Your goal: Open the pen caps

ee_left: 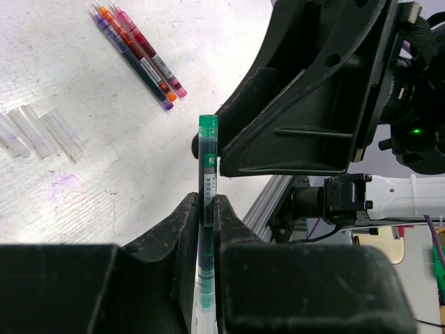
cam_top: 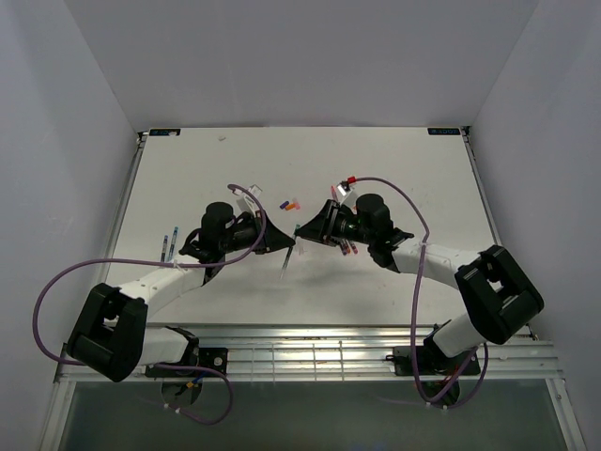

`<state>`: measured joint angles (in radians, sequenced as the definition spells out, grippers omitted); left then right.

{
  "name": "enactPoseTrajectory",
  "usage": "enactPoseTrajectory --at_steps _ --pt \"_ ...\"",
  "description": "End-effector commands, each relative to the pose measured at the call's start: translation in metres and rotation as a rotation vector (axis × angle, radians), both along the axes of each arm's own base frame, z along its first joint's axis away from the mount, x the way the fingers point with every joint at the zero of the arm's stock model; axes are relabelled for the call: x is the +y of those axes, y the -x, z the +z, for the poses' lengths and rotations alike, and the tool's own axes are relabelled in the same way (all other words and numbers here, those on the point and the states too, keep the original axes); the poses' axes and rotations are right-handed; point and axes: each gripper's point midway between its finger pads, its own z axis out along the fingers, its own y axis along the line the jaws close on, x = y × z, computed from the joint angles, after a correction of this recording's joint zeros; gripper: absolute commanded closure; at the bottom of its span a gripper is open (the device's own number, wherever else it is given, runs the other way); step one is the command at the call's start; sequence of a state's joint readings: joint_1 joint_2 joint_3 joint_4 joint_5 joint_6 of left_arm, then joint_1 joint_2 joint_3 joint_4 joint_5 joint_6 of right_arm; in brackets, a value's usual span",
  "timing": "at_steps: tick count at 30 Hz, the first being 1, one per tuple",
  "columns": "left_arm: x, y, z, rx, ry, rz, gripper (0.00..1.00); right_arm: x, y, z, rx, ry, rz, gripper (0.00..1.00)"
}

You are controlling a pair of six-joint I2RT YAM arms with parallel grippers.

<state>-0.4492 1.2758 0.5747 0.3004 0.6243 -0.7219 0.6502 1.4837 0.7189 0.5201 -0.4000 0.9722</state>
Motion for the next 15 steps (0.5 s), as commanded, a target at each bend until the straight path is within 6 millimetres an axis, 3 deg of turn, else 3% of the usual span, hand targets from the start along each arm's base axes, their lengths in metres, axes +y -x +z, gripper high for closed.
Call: enactPoseTrajectory --at_steps 1,8,12,14,15 --pt "-0.003 0.002 0.010 -0.040 0.020 -0.009 1.00 0.013 -0.004 0.014 -0.027 -0.054 0.021 0.62" --pt "-0.007 0.006 0.008 -0.031 0.023 -0.032 1.00 0.024 -0.009 0.015 -0.018 -0.062 0.034 0.64" --pt "-0.009 0.007 0.010 -0.042 0.028 -0.045 1.00 0.030 -0.007 0.013 -0.006 -0.072 0.054 0.76" --pt "-0.009 0.006 0.011 -0.046 0.027 -0.046 0.99 0.030 -0.005 0.009 0.004 -0.073 0.060 0.90" --pt "-0.009 0.006 0.012 -0.050 0.028 -0.048 0.88 0.030 -0.005 0.009 0.004 -0.074 0.059 0.92"
